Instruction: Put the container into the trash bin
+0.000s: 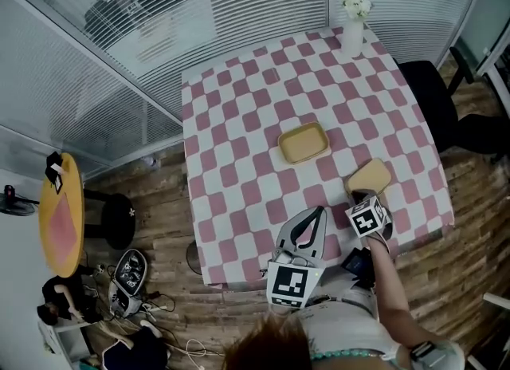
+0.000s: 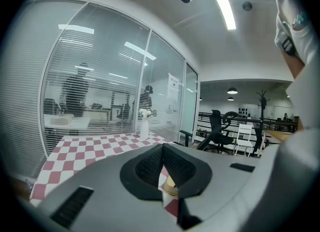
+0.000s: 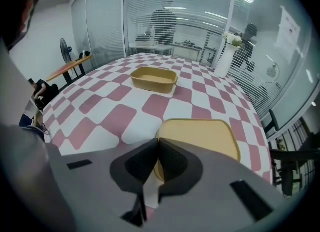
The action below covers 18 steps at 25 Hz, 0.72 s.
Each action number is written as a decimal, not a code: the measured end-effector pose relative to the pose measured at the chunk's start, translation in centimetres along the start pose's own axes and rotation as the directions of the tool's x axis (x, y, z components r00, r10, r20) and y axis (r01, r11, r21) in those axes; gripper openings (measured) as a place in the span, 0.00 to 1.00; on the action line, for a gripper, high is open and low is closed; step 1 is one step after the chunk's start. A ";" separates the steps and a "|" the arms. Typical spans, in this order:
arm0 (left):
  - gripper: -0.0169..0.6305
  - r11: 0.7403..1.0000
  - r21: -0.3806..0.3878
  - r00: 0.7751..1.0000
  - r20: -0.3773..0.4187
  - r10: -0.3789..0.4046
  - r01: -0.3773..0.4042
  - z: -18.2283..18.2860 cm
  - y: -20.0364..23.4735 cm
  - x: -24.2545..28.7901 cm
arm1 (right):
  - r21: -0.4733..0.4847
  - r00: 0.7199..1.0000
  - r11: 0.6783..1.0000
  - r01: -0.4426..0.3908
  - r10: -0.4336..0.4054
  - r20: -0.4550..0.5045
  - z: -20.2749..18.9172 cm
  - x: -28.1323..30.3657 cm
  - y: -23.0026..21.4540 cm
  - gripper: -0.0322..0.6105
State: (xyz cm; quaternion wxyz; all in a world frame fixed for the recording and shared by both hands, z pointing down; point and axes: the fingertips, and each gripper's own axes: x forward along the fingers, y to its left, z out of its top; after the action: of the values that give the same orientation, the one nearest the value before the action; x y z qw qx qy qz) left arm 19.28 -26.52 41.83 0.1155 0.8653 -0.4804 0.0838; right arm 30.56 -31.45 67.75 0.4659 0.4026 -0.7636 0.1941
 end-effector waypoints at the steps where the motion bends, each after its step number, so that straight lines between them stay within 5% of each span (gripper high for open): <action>1: 0.04 1.000 -0.004 1.000 -0.001 -0.001 0.001 0.0 -0.1 0.0 | 0.005 1.000 1.000 -0.008 0.008 0.009 0.0 -0.3 -0.1 0.05; 11: 0.04 1.000 -0.028 1.000 0.020 0.001 -0.001 0.5 -1.2 0.7 | 0.107 0.970 0.990 -0.093 0.067 0.232 3.3 -4.9 -1.9 0.05; 18: 0.04 0.999 -0.050 0.999 0.039 0.022 -0.020 1.0 -1.5 1.1 | 0.153 0.900 0.970 -0.187 0.107 0.422 7.1 -10.5 -2.7 0.05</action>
State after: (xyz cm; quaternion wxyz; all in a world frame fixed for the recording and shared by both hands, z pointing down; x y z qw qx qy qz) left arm 21.17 -26.92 40.98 0.1265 0.8586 -0.4937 0.0560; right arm 31.30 -33.32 54.97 0.2383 0.4179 -0.8507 0.2119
